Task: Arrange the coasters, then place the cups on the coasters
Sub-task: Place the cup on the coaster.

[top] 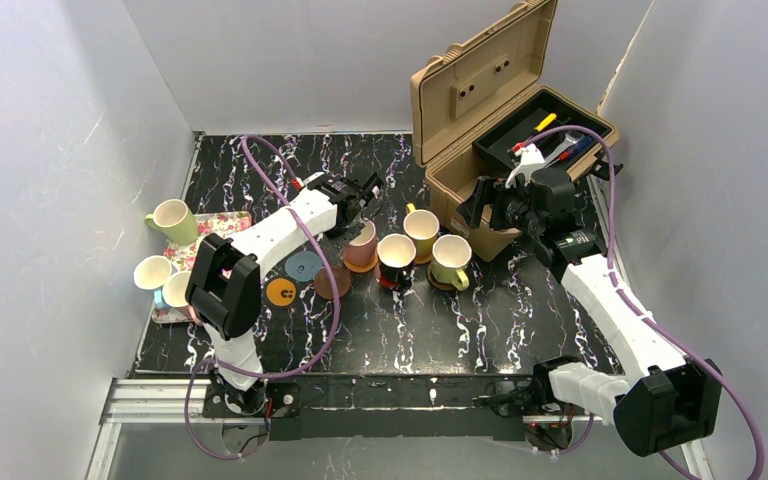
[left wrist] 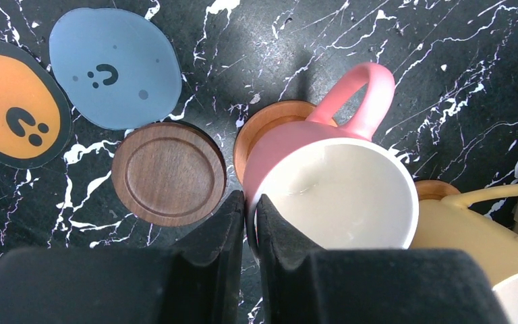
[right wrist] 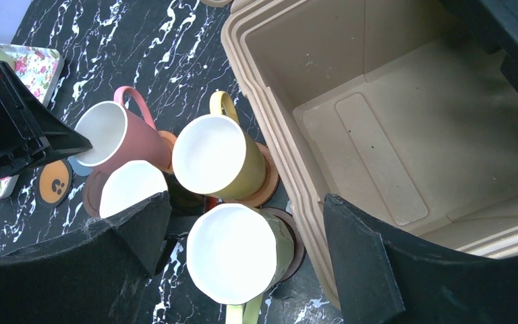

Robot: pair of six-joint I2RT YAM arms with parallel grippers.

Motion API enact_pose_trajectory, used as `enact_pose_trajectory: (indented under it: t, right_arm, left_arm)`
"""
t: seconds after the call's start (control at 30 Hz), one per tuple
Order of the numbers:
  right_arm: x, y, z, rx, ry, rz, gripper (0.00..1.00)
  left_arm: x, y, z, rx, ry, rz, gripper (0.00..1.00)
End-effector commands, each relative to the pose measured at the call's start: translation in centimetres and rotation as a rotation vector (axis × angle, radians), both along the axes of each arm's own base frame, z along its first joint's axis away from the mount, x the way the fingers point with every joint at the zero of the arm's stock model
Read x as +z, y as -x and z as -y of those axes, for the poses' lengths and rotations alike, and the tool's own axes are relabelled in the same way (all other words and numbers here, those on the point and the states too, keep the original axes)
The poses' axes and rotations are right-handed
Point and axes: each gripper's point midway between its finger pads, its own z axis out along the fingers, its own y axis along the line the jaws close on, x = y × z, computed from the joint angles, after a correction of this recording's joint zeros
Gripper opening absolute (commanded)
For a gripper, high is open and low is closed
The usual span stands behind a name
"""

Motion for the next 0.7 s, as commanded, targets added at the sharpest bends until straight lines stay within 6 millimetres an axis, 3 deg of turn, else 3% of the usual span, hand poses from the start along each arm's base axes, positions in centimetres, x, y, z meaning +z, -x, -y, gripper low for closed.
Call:
enact_pose_trajectory:
  t: [0.0,0.3,0.67]
  right_arm:
    - [0.3,0.1,0.3,-0.008,-0.005,0.014,0.92]
    - [0.2,0.1,0.3,-0.008,-0.003,0.012,0.92]
    - [0.6,0.0,0.2,-0.002,-0.004,0.019,0.92]
  left_arm:
    - [1.3,-0.8,0.4,0.022,0.012,0.056,0.13]
    - [2.3,-0.8,0.6,0.005,0.04,0.079,0.29]
    - [6.8,-0.4,-0.1,-0.065,0.076,0.189,0.65]
